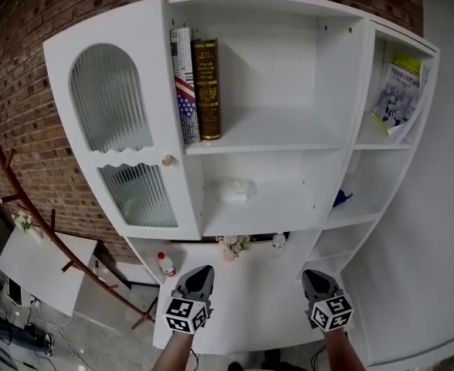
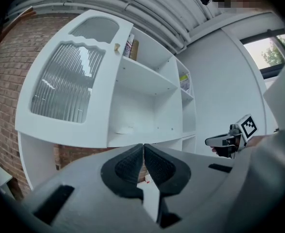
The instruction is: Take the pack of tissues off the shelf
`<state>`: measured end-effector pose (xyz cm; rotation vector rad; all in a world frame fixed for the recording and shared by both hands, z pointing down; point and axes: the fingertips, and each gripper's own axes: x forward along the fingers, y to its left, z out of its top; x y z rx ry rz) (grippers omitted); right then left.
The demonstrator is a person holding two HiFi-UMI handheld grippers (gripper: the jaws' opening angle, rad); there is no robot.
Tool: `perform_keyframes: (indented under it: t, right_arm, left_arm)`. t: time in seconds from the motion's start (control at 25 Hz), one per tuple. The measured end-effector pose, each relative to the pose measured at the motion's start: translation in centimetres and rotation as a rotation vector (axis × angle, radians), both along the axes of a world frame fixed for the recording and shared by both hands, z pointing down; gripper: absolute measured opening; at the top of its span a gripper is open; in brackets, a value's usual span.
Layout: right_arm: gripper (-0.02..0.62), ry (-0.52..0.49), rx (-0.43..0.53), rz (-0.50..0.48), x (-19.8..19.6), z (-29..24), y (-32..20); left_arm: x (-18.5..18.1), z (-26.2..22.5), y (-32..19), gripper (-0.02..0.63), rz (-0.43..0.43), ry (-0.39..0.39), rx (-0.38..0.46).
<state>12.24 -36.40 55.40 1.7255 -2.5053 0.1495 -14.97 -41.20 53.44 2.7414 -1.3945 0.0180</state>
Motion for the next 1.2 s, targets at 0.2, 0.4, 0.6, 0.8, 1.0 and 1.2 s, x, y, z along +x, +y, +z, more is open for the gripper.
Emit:
perform_keyframes:
  t: [0.2,0.4,0.6,0.8,1.0,1.2]
  right_arm:
    - [0.034,-0.003,0.005,-0.044,0.4,-0.2,-2.5]
    - [0.034,-0.004,0.008,-0.098,0.3,-0.5,-4.7]
    - [0.034,0.009,0.025,-0.149,0.2,-1.3,-6.2]
    - [0.034,0.011,0.033,-0.199,-0.4,-1.7,-7.6]
    - [0.034,0.011,0.050,-0.231,-0.4,-2.9,-9.0]
    - [0.034,0.018,0.051,-0.261,-0.4,-3.9,-10.4]
  left_arm:
    - [1.6,-0.6,-1.7,0.028,-0.014,-0.035,0.010]
    - [2.8,-2.2,-3.5,0.028,-0.041,-0.086,0.050]
    - [4.9,-3.6,-5.1,0.028,-0.019,-0.158,0.068]
    - [6.1,-4.4,-6.9,0.028,-0.014,-0.200,0.057]
    - [7.2,-5.4,-8.7,0.028,-0.013,-0.260,0.056]
    - [9.2,-6.3,-10.6,0.028,0.009,-0.367,0.075]
